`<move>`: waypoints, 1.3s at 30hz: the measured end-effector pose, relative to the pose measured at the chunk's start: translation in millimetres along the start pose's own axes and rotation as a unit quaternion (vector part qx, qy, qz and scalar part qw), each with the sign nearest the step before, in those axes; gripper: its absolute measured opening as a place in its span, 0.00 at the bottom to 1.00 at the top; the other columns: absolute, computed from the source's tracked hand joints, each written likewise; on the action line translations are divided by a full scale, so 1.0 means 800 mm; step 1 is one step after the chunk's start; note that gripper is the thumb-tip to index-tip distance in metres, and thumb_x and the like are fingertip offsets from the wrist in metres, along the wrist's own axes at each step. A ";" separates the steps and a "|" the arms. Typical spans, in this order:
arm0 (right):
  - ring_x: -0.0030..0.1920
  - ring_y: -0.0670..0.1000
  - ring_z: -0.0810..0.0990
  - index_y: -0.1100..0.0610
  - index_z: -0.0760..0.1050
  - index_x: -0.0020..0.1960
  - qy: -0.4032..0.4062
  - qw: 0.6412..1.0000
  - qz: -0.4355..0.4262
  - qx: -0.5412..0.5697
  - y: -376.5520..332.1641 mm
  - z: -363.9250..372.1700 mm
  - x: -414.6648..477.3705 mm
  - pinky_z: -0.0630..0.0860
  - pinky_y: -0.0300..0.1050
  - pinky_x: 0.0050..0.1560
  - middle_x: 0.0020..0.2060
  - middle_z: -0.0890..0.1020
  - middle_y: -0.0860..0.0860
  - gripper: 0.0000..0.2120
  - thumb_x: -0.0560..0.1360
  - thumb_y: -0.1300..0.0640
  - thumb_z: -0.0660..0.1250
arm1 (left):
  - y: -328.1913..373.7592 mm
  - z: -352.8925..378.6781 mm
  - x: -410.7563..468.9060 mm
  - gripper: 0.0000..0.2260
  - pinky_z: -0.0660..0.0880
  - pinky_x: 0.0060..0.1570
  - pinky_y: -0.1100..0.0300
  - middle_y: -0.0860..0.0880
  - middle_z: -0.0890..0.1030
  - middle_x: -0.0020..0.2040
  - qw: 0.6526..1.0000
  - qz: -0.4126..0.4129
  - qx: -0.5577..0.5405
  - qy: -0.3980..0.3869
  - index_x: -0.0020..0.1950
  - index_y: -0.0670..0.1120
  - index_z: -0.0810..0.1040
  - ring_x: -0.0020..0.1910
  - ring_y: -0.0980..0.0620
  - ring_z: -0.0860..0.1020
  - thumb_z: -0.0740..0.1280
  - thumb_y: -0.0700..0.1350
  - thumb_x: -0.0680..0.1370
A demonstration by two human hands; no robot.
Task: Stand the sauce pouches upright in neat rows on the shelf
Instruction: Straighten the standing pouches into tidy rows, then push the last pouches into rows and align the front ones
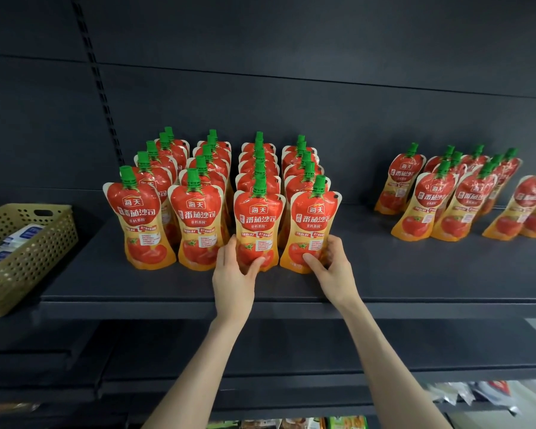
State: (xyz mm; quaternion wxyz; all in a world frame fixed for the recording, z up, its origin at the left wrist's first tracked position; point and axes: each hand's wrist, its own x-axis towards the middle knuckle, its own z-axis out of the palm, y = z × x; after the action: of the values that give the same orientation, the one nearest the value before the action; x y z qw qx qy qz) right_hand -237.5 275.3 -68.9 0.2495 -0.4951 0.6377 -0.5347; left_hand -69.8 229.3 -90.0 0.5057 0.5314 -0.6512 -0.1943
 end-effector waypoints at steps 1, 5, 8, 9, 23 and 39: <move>0.51 0.40 0.76 0.55 0.64 0.63 0.002 1.000 0.001 0.001 0.000 0.000 -0.001 0.73 0.24 0.43 0.56 0.76 0.45 0.20 0.75 0.56 0.67 | -0.001 -0.001 -0.001 0.29 0.72 0.59 0.51 0.43 0.74 0.64 1.000 0.002 0.003 0.000 0.68 0.42 0.68 0.64 0.45 0.73 0.72 0.51 0.72; 0.52 0.42 0.76 0.56 0.65 0.65 0.016 1.000 0.007 -0.003 -0.002 -0.002 -0.004 0.73 0.23 0.43 0.56 0.77 0.46 0.23 0.73 0.55 0.70 | -0.002 -0.005 -0.007 0.29 0.71 0.60 0.52 0.43 0.74 0.64 1.000 0.008 0.018 -0.006 0.69 0.41 0.67 0.64 0.44 0.73 0.71 0.50 0.72; 0.51 0.41 0.75 0.56 0.65 0.65 0.030 0.999 0.001 -0.014 -0.003 -0.002 -0.009 0.71 0.22 0.42 0.56 0.76 0.46 0.24 0.73 0.56 0.70 | -0.002 -0.007 -0.013 0.29 0.70 0.61 0.53 0.43 0.73 0.66 1.000 0.007 0.026 -0.015 0.70 0.41 0.66 0.65 0.44 0.72 0.70 0.49 0.73; 0.52 0.41 0.75 0.55 0.65 0.66 0.036 0.999 0.000 -0.022 -0.002 -0.002 -0.010 0.71 0.24 0.43 0.57 0.75 0.46 0.24 0.73 0.55 0.70 | -0.001 -0.008 -0.015 0.28 0.69 0.61 0.54 0.43 0.73 0.66 0.999 0.010 0.029 -0.014 0.70 0.41 0.66 0.65 0.44 0.72 0.70 0.49 0.74; 0.50 0.42 0.78 0.53 0.77 0.54 0.145 0.984 -0.031 -0.104 -0.006 -0.102 -0.055 0.72 0.29 0.47 0.49 0.81 0.45 0.07 0.77 0.57 0.65 | 0.063 0.009 -0.056 0.09 0.77 0.43 0.62 0.52 0.79 0.46 0.982 0.162 -0.031 -0.091 0.53 0.44 0.76 0.44 0.56 0.78 0.70 0.39 0.73; 0.45 0.42 0.78 0.54 0.78 0.51 0.123 0.974 -0.026 -0.187 0.112 -0.390 -0.038 0.73 0.32 0.43 0.45 0.81 0.45 0.05 0.76 0.60 0.65 | 0.240 0.269 -0.155 0.08 0.74 0.47 0.68 0.55 0.80 0.45 0.973 0.103 -0.095 -0.182 0.53 0.45 0.78 0.48 0.61 0.77 0.69 0.40 0.74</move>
State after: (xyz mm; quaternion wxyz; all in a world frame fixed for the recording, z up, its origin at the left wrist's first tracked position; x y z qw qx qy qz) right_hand -522.9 432.7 -63.6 0.0575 -0.4798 0.7393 -0.4690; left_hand -360.5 347.3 -83.2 0.4444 0.3667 -0.7621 -0.2953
